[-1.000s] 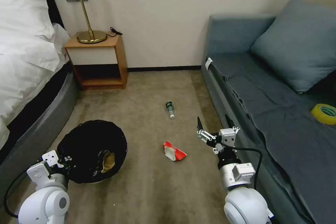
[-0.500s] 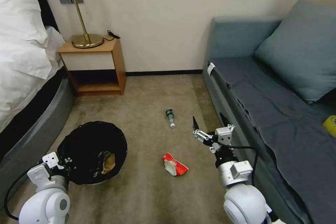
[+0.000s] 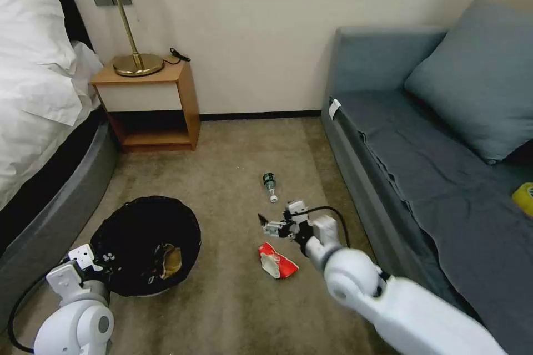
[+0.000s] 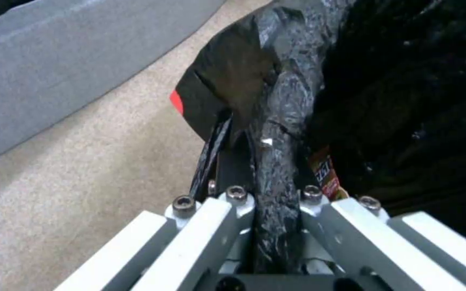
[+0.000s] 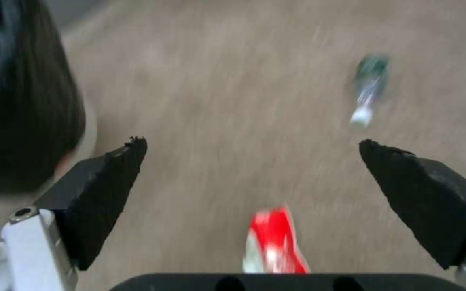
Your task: Pick up the trash bin, then pick up the garbage on the floor and place it into the trash bin.
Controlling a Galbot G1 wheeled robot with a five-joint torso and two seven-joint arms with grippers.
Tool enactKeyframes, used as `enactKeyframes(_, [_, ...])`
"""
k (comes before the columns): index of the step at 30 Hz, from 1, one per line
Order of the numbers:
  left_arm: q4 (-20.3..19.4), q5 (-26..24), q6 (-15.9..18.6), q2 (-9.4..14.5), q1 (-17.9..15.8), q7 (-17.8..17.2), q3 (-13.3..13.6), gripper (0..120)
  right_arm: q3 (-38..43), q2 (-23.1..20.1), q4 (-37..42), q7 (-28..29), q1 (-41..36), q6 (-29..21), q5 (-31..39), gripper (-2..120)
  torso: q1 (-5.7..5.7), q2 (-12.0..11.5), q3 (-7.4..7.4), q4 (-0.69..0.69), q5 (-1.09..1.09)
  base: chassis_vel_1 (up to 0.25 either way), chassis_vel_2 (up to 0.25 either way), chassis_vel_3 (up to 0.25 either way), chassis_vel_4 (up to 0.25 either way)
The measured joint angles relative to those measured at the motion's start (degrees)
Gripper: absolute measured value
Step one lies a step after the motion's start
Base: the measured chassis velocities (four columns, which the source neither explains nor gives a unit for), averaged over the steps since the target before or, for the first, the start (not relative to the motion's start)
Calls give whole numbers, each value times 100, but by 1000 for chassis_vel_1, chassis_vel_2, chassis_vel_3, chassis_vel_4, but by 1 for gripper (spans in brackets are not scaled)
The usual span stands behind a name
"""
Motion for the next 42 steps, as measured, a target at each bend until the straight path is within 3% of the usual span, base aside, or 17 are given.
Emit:
enactKeyframes(5, [38,66,-23,-22,13,8,-27,2,-867,34,-699,-561,791,-696,251,100,0,0,0,-1,0,0,0,0,0])
enactKeyframes(10, [43,121,-28,-39,20,16,-36,2,-1542,151,-1517,-1134,1174,-918,6,100,0,0,0,-1,1,0,0,0,0])
enactKeyframes(16, [33,168,-29,-57,62,21,-41,2,-2148,500,-2583,-1572,1410,-581,-456,100,0,0,0,-2,1,0,0,0,0])
enactKeyframes(30, [-43,197,-73,-64,182,32,-117,2,-2284,1364,-4000,-1754,1229,225,-1295,94,0,0,0,-1,0,0,0,0,0])
enactKeyframes(42, [35,256,-128,-58,174,64,-110,2,-2154,1555,-4498,-1803,1029,636,-1701,48,0,0,0,-1,1,0,0,0,0])
